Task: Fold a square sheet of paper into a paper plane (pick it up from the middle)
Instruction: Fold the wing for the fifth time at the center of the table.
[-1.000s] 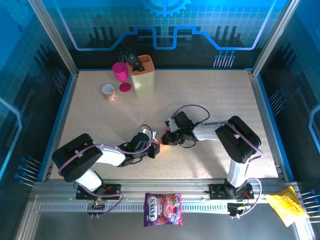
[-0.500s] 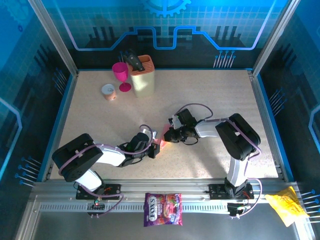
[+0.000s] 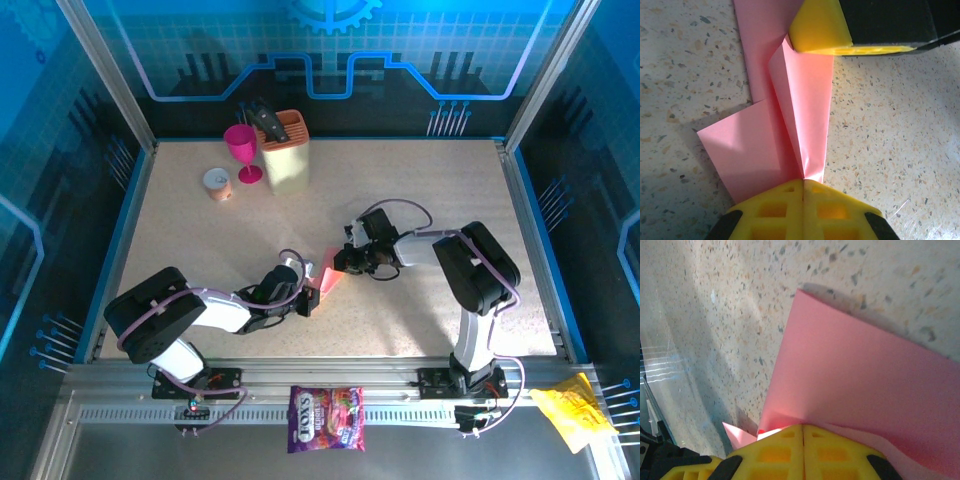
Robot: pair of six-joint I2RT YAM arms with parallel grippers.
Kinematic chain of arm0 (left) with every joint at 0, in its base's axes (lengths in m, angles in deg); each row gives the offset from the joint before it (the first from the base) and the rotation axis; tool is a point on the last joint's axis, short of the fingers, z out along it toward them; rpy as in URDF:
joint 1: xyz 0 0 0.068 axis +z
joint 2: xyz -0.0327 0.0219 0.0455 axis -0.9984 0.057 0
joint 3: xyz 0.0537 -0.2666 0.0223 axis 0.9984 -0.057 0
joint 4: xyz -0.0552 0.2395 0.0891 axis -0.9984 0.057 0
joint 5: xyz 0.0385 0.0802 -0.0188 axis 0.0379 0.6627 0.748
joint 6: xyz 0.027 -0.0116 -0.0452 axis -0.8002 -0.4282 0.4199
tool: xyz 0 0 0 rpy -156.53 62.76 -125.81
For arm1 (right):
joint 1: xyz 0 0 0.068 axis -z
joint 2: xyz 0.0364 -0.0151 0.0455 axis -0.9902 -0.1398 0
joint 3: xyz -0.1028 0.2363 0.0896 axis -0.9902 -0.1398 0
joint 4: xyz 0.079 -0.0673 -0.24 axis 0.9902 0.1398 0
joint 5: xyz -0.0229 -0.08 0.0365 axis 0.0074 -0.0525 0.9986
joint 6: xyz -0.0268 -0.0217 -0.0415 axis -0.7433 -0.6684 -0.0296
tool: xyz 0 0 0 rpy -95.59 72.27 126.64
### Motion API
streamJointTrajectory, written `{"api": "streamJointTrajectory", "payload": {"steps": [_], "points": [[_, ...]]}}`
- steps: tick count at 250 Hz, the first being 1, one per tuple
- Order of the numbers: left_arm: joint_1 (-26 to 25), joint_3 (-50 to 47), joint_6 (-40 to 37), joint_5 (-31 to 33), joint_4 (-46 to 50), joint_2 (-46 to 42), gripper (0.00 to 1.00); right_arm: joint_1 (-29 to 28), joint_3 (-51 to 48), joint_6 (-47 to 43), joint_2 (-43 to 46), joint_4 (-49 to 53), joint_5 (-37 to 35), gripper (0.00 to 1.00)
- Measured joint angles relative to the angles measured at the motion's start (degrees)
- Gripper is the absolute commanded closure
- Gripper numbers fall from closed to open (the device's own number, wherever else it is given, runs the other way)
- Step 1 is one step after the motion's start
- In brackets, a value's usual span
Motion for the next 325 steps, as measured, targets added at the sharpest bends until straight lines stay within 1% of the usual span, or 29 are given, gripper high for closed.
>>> {"api": "streamJointTrajectory", "payload": {"steps": [67, 98, 112, 126, 141, 150, 154, 176, 192, 217, 247, 288, 325], "points": [[0.0, 0.0, 0.17, 0.07, 0.24, -0.15, 1.0, 0.59, 1.64, 0.2, -1.49, 1.36, 1.79, 0.98], [0.52, 0.07, 0.57, 0.04, 3.3, -3.21, 0.72, 0.59, 1.97, 0.15, -1.53, 2.05, 1.57, 1.0], [0.81, 0.07, 0.33, -0.02, 6.01, -6.03, 0.61, 0.66, 2.29, 0.11, -1.55, 2.67, 1.03, 1.0], [1.11, 0.61, 0.61, -0.22, 8.61, -8.87, 0.55, 0.68, 2.58, -0.09, -1.57, 3.21, 0.74, 1.0], [1.33, 2.03, 0.37, -0.63, 11.02, -11.04, 0.54, 0.74, 2.78, -0.31, -1.6, 3.69, 0.5, 1.0], [1.46, 3.41, 0.07, -1.11, 12.48, -11.82, 0.55, 0.81, 2.86, -0.35, -1.64, 3.82, 0.46, 1.0], [1.46, 4.24, -0.2, -1.55, 13.11, -11.96, 0.57, 0.81, 2.93, -0.42, -1.64, 3.98, 0.46, 1.0], [1.57, 8.9, -1.81, -4.59, 16.13, -11.39, 0.87, 0.81, 3.21, -0.7, -1.79, 4.44, 0.48, 1.0], [1.55, 12.57, -3.65, -7.41, 17.75, -9.4, 1.0, 0.81, 3.52, -0.74, -1.92, 4.9, 0.48, 1.0], [1.55, 17.16, -5.9, -11.52, 19.37, -4.83, 1.0, 0.81, 3.93, -0.76, -2.12, 5.51, 0.5, 1.0], [1.55, 19.8, -8.7, -14.23, 21.81, 0.07, 1.0, 0.81, 4.33, -0.92, -2.29, 6.16, 0.52, 1.0], [1.86, 21.46, -11.34, -15.69, 24.33, 4.55, 1.0, 0.81, 4.63, -0.94, -2.49, 6.6, 0.59, 1.0], [3.06, 21.51, -12.28, -15.69, 24.68, 6.01, 1.0, 0.81, 4.63, -0.96, -2.49, 6.6, 0.63, 1.0]]}}
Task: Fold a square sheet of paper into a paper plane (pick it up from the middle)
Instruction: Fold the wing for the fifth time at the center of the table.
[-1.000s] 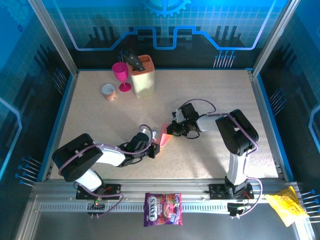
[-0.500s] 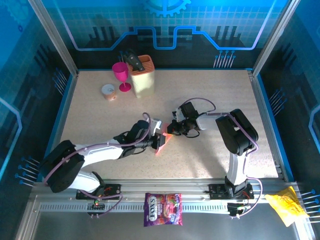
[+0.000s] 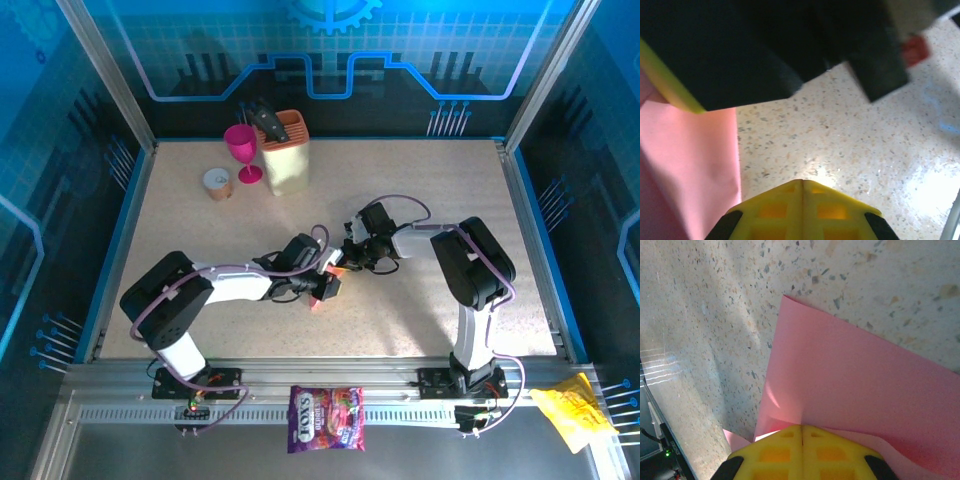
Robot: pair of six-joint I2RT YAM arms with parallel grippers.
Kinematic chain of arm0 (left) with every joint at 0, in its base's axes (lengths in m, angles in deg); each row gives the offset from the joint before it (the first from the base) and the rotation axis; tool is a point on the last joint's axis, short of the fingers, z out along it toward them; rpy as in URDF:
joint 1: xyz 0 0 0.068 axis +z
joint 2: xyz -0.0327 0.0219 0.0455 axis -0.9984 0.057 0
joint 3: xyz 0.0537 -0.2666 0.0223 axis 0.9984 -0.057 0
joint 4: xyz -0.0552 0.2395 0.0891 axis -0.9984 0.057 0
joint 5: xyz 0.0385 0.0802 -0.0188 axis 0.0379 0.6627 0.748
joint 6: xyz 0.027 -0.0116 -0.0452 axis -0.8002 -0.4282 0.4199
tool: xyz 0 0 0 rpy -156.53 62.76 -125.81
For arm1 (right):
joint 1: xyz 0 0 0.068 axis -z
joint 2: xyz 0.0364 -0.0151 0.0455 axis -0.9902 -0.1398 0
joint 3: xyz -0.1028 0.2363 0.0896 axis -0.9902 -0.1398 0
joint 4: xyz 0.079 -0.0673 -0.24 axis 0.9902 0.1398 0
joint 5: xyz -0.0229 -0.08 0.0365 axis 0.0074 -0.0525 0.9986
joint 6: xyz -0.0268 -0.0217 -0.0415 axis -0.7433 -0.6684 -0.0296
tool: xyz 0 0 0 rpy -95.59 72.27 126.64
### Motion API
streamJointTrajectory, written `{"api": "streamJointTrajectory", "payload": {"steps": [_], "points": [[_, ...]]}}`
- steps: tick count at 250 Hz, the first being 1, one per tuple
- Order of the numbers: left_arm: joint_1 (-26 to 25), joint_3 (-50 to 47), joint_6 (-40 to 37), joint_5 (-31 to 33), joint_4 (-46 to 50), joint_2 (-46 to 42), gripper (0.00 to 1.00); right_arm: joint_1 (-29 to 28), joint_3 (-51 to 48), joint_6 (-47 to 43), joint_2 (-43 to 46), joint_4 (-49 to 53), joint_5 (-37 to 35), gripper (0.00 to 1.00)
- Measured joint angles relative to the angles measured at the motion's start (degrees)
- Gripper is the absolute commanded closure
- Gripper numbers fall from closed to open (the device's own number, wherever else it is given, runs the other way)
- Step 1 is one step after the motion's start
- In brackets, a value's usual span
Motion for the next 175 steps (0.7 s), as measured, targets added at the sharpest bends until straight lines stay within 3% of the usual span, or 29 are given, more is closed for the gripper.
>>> {"api": "streamJointTrajectory", "payload": {"steps": [91, 175], "points": [[1.03, 0.76, -0.94, 0.0, 0.04, 3.96, 1.0, 0.0, 0.55, 0.07, -0.55, 0.13, 0.28, 1.0], [1.07, -4.76, 0.2, 0.07, -4.22, 1.2, 1.0, 0.04, 1.86, 1.16, -1.44, 1.46, 0.5, 1.0]]}}
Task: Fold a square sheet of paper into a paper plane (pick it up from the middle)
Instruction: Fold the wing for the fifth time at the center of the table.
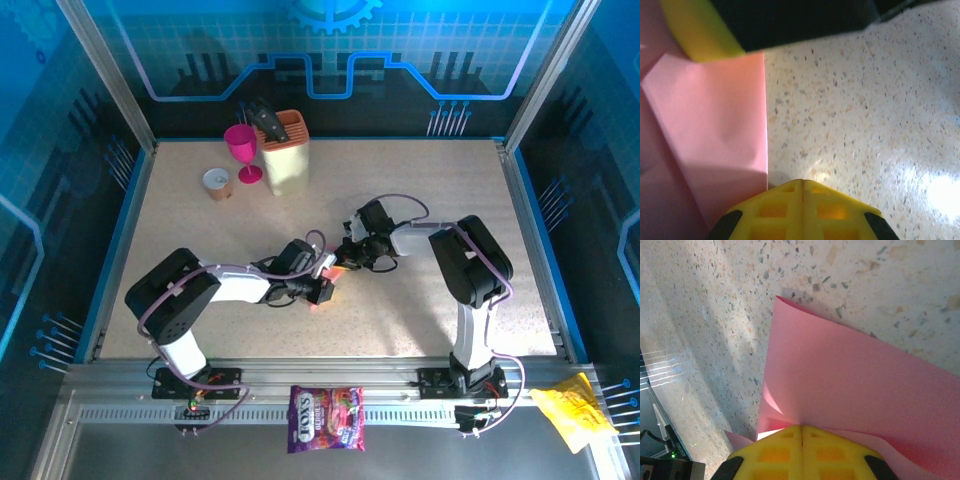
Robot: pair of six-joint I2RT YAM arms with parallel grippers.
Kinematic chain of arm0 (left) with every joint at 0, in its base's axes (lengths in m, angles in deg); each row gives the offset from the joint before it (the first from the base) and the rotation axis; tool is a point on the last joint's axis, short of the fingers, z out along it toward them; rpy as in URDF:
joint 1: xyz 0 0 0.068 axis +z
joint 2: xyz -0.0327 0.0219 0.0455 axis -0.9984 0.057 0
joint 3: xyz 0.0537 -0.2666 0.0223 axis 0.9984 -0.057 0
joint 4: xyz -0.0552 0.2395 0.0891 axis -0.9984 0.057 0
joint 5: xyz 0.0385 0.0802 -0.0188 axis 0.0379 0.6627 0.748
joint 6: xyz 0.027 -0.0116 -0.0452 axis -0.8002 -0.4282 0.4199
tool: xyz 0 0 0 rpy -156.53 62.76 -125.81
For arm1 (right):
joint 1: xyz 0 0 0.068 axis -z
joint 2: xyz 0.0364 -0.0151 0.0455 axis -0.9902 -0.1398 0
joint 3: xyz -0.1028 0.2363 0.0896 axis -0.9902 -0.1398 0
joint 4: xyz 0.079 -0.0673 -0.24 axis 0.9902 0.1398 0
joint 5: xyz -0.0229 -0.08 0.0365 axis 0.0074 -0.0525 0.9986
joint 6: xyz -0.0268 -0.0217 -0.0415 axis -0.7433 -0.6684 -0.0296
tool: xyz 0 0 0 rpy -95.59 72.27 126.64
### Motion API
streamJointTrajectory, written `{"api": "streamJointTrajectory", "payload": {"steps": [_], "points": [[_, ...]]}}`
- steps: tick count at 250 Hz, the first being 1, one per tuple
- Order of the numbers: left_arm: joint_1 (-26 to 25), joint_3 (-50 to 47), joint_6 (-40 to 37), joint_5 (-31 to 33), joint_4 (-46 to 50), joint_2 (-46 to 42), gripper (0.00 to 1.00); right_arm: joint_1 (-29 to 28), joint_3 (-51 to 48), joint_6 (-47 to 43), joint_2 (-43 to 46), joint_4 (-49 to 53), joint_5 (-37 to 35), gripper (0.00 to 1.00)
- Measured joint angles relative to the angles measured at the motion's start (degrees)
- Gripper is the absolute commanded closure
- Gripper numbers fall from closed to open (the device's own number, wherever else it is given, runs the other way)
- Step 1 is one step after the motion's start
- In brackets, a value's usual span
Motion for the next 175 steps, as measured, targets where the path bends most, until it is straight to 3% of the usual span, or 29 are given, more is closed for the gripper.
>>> {"api": "streamJointTrajectory", "payload": {"steps": [175], "points": [[-1.31, -12.9, 7.8, 2.71, -11.21, -7.21, 1.0, 0.02, 1.7, 1.33, -1.16, 1.75, 0.9, 1.0]]}}
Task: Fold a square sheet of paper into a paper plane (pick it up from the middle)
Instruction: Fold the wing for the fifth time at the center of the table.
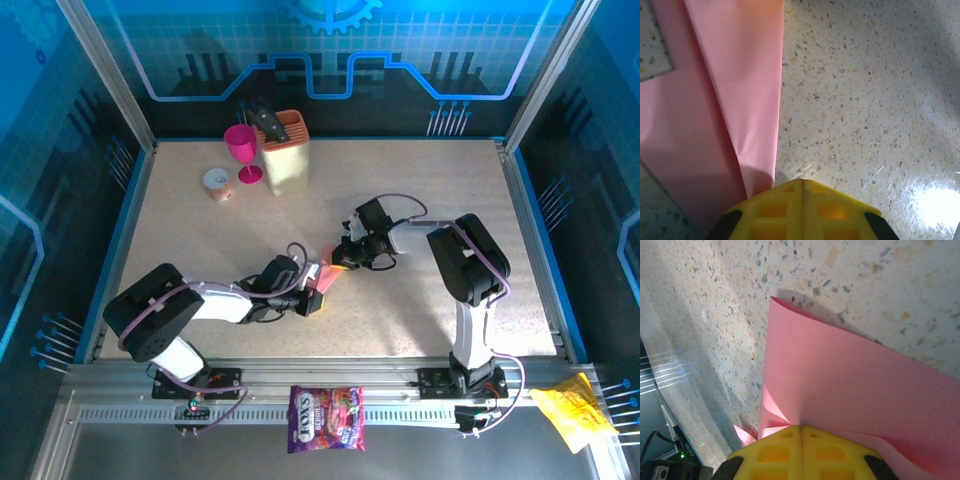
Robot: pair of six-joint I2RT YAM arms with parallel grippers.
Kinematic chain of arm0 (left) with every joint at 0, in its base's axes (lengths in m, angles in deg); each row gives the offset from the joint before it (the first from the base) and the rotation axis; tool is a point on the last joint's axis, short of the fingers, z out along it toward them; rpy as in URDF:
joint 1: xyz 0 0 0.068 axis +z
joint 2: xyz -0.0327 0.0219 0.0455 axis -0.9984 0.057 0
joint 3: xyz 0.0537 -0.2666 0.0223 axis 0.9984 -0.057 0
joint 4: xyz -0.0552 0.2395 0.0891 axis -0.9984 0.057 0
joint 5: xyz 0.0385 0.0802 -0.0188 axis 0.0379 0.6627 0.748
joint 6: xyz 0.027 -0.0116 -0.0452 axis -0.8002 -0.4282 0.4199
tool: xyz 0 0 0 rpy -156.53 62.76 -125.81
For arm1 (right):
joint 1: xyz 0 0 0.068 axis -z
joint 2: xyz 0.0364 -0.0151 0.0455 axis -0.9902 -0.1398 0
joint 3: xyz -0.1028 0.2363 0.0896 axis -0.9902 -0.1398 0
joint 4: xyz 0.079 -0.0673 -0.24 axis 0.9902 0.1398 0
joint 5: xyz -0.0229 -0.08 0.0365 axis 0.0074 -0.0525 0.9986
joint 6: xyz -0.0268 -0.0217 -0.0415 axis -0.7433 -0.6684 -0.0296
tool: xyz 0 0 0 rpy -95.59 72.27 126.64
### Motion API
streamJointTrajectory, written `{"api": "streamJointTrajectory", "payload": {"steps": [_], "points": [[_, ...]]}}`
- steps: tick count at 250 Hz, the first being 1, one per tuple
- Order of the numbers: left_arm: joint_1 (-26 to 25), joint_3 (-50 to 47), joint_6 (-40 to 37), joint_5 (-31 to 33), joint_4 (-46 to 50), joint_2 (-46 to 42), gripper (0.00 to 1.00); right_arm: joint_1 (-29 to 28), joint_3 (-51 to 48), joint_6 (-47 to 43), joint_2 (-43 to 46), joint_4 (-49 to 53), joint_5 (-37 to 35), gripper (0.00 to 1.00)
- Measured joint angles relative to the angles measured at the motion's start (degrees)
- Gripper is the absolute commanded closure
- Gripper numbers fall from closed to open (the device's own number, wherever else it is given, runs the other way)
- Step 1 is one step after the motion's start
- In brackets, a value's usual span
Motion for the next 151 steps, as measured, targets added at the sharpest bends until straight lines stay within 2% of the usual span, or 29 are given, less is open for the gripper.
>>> {"api": "streamJointTrajectory", "payload": {"steps": [88, 106, 151], "points": [[-1.95, -9.01, 8.02, 3.91, -11.43, -3.43, 1.0, 0.0, 0.09, 0.39, -0.07, 0.11, 0.11, 1.0], [-2.23, -10.12, 9.2, 3.87, -9.29, -6.12, 1.0, 0.0, 0.07, 0.39, -0.07, 0.04, 0.13, 1.0], [-2.78, -8.33, 8.96, 3.74, 2.95, -12.39, 1.0, 0.02, 0.02, 0.59, -0.07, -0.04, 0.15, 1.0]]}}
